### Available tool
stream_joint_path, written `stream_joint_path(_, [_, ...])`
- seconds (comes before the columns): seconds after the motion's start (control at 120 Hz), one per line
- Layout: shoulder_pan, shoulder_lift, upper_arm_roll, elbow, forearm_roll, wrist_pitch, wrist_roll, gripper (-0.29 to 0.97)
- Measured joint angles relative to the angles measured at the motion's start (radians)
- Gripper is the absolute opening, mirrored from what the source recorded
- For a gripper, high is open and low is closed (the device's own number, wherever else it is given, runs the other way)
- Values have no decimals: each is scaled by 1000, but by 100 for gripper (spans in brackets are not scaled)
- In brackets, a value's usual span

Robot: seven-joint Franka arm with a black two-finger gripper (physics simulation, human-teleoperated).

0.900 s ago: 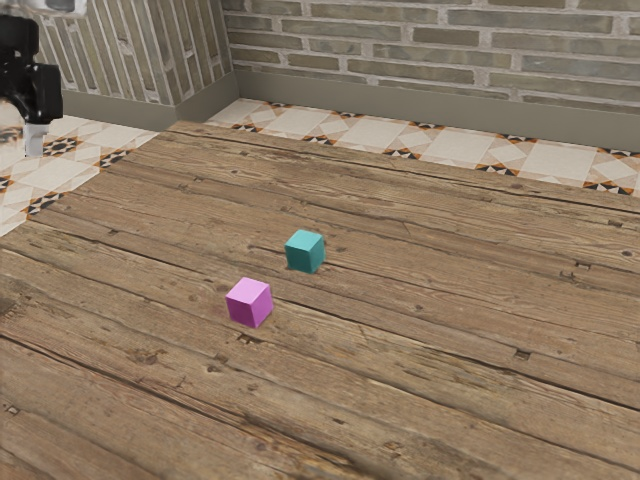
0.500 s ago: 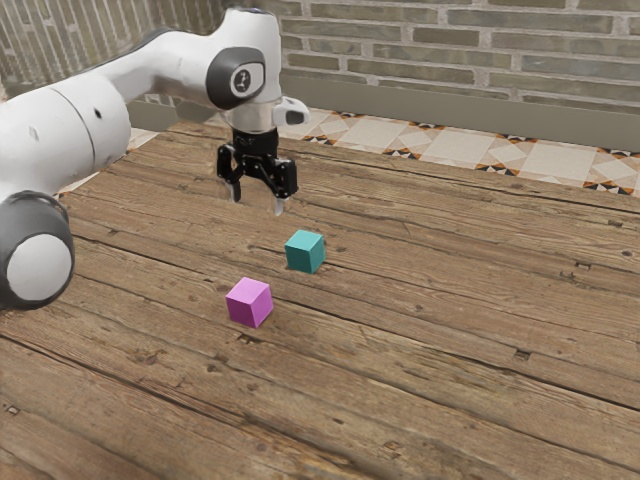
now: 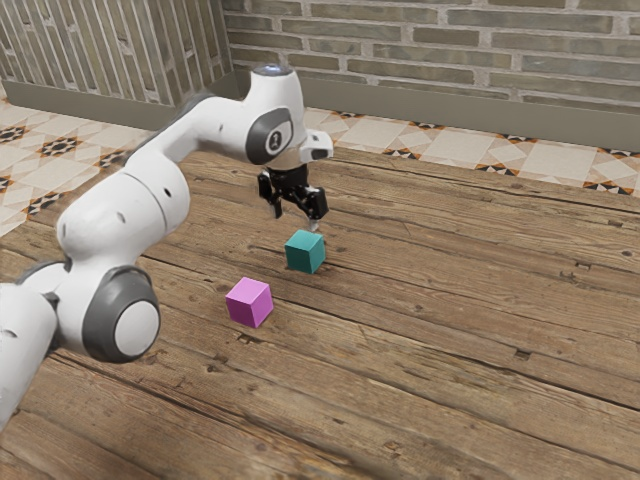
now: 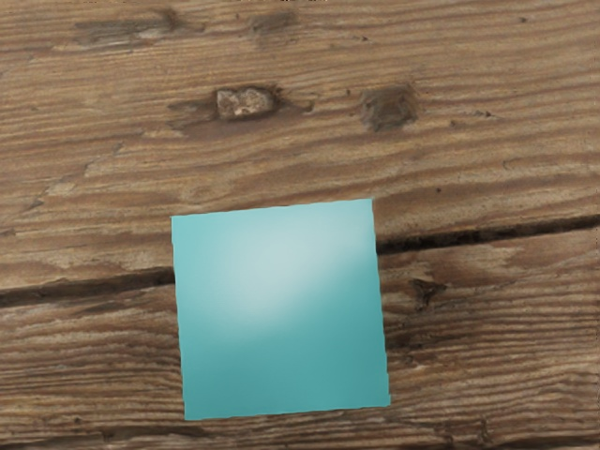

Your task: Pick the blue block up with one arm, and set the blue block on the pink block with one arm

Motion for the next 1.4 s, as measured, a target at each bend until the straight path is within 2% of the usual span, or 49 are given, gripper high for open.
stream_joint_path(0.383, [4,79,-15,63,-14,85,149,68])
stream_joint_path(0.65, [16,105,6,97,-39,90,104,68])
stream_joint_path(1.4, [30,175,-3,125,-45,186,42,68])
